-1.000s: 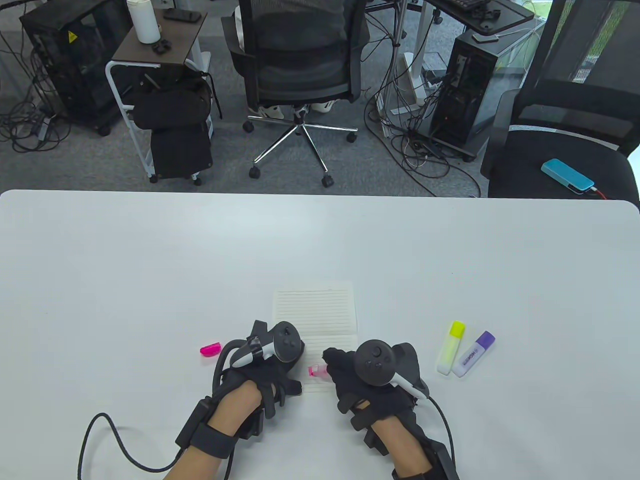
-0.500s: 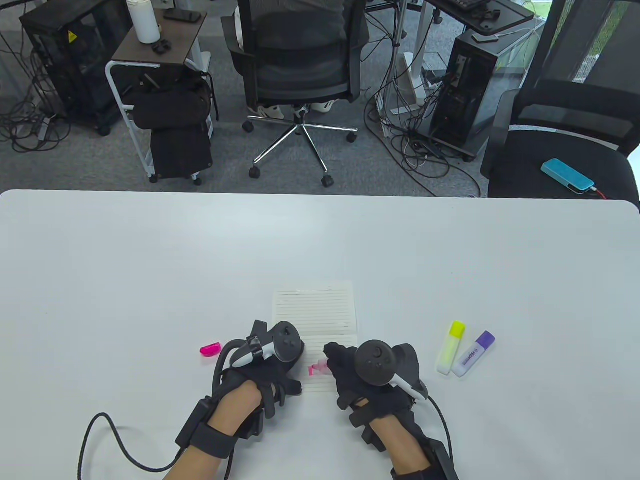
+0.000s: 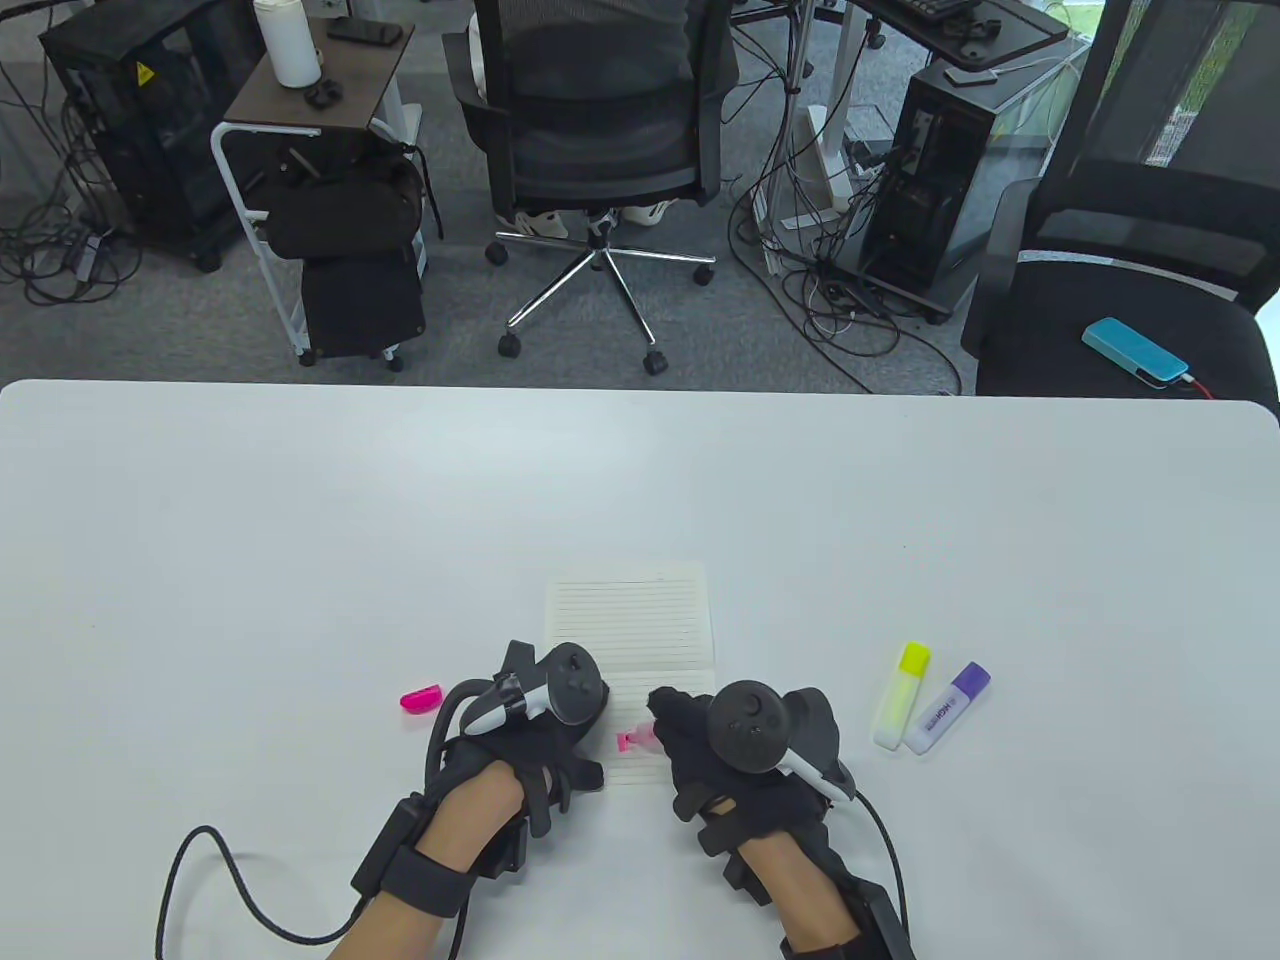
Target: Apply highlighter ink on paper
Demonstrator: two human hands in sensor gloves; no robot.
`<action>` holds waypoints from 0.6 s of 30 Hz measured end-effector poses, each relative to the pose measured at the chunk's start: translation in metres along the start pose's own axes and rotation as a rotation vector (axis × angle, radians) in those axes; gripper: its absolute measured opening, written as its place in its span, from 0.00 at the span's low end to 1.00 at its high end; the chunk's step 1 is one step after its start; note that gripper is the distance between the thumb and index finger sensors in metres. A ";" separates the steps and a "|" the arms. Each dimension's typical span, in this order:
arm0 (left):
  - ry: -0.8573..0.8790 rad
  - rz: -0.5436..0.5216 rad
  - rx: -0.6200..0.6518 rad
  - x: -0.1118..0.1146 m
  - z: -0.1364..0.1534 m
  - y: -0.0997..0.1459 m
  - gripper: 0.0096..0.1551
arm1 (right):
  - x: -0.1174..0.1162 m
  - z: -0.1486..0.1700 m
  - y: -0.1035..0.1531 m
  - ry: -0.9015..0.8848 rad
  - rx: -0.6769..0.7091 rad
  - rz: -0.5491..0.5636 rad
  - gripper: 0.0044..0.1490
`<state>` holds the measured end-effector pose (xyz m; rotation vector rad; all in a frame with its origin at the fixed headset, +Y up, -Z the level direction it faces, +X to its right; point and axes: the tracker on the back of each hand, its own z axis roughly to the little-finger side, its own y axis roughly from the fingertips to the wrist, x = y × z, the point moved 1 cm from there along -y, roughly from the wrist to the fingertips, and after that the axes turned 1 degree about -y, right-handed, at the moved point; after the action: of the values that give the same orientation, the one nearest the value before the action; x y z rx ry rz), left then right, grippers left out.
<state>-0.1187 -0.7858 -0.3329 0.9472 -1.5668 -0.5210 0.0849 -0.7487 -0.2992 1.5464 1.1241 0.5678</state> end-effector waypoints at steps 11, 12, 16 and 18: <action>-0.001 0.002 -0.001 0.000 0.000 0.000 0.51 | 0.002 0.001 -0.001 -0.022 -0.007 -0.029 0.25; -0.001 0.002 -0.001 0.000 0.000 0.000 0.51 | 0.003 0.001 0.000 -0.029 -0.006 -0.046 0.24; -0.003 0.004 -0.001 0.000 0.000 0.000 0.51 | 0.001 0.000 0.000 -0.018 -0.007 -0.021 0.24; -0.001 0.002 -0.001 0.000 0.000 0.000 0.51 | 0.000 0.001 -0.002 -0.008 -0.002 -0.002 0.25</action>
<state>-0.1184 -0.7857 -0.3331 0.9444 -1.5682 -0.5208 0.0851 -0.7493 -0.3009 1.5443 1.1184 0.5609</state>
